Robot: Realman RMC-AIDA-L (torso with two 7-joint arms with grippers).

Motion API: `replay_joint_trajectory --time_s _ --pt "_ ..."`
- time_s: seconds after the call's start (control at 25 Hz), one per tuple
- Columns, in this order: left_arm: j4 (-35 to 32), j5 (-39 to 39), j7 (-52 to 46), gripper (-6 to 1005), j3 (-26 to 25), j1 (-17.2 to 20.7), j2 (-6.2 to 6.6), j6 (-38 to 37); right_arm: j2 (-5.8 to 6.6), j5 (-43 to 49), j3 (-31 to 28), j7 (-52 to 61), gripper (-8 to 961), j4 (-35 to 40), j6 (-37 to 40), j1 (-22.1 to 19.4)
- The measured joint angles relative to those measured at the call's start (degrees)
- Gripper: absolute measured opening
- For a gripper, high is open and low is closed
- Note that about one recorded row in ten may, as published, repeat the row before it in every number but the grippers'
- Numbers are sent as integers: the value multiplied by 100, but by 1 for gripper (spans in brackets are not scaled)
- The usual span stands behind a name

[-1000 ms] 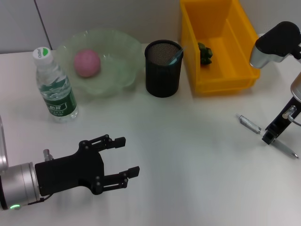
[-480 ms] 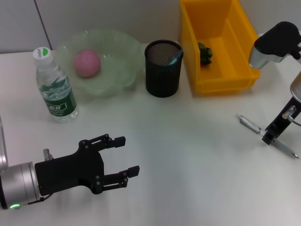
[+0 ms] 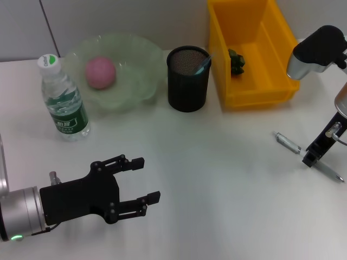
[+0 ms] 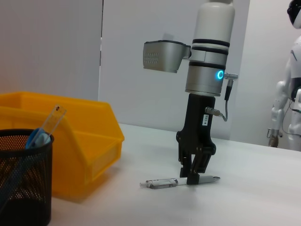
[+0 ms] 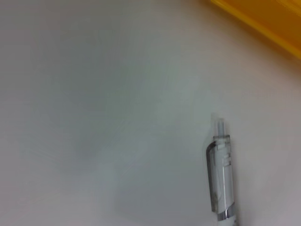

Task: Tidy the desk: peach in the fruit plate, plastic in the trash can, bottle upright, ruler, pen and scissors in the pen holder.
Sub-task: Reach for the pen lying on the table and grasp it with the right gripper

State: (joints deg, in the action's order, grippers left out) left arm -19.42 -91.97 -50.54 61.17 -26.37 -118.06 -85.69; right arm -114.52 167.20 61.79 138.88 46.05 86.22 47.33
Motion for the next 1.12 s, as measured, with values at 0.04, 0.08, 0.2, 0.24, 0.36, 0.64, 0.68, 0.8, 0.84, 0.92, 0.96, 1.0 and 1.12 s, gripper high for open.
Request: replay_joint_trajectory --time_s 0.04,0.08,0.2,0.24,0.36,0.64,0.68,0.8,0.84,0.92,0.96,1.0,1.12 --pt "0 -11 0 797 0 0 3 0 0 0 0 0 217 0 0 -1" --pt "0 -12 0 797 0 -2 3 0 0 0 0 0 214 0 -1 -2" --pt "0 -12 0 797 0 -2 3 0 0 0 0 1 207 0 -1 -3" --pt "0 -14 0 797 0 -9 3 0 0 0 0 1 204 0 -2 -4" --pt "0 -14 0 797 0 -9 3 0 0 0 3 1 197 0 0 -16" --pt "0 -14 0 797 0 -9 3 0 0 -2 8 -9 179 -8 10 -31" --pt "0 -14 0 797 0 -9 3 0 0 -3 8 -10 177 -8 14 -31" --pt "0 -14 0 797 0 -9 3 0 0 -3 9 -11 170 -8 17 -31" --pt "0 -14 0 797 0 -9 3 0 0 -3 9 -10 167 -9 18 -31" --pt "0 -14 0 797 0 -9 3 0 0 -3 9 -11 162 -9 18 -31" --pt "0 -14 0 797 0 -9 3 0 0 -3 11 -11 160 -8 18 -31" --pt "0 -14 0 797 0 -9 3 0 0 -3 18 -11 157 -9 18 -31" --pt "0 -14 0 797 0 -9 3 0 1 -2 60 -10 150 -9 18 -31"
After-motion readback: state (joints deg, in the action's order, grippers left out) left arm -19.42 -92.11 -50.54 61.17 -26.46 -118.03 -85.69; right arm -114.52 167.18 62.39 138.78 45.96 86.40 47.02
